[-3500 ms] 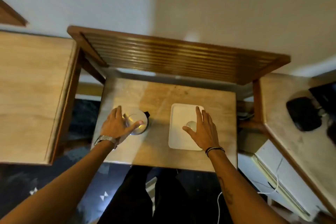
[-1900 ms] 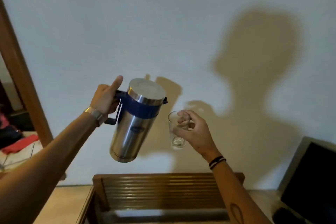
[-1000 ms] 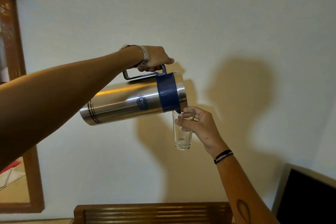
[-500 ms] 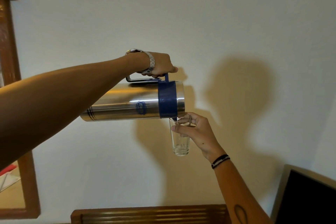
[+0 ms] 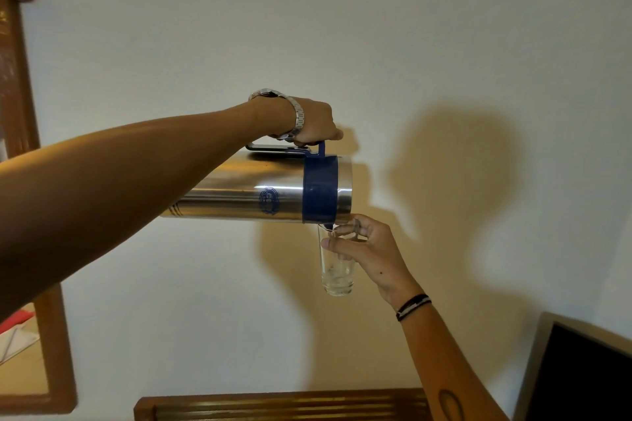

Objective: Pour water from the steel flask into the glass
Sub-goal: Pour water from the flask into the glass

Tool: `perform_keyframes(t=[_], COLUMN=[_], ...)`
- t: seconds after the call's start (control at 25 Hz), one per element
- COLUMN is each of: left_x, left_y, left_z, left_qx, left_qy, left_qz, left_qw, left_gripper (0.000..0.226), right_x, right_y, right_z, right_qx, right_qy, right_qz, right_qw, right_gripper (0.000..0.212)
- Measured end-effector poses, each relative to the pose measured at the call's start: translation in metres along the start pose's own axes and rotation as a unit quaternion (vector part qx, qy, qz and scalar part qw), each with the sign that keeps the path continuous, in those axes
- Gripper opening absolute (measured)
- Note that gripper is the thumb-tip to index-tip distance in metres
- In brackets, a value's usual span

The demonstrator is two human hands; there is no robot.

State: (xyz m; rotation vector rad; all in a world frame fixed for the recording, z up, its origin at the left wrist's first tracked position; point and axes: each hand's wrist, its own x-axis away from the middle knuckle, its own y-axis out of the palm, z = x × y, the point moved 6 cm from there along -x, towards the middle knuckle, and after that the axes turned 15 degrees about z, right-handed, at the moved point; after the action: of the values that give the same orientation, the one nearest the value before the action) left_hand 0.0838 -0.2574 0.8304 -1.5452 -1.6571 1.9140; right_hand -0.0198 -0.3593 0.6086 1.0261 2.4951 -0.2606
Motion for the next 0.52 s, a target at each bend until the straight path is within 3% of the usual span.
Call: perform_keyframes(t=[0.24,0.52], left_x=[-0.0005,-0.0033], left_y=[-0.0001,0.0012], left_z=[0.0043,0.0055], left_qx=[-0.043,-0.018], left_qy=[-0.006,0.006], left_qz=[0.012,0.001], left_qw=[0.999,1.0], left_gripper=[0.052,0.059], right_x=[-0.0012,-0.0042], right_y=[-0.0042,-0.004], right_z=[0.0002,0.0018], right_qx=[-0.006,0.011], right_qy=[0.002,0.004], right_qz=[0.006,0.007], right_qw=[1.0,1.0], right_gripper=[0.043,0.041])
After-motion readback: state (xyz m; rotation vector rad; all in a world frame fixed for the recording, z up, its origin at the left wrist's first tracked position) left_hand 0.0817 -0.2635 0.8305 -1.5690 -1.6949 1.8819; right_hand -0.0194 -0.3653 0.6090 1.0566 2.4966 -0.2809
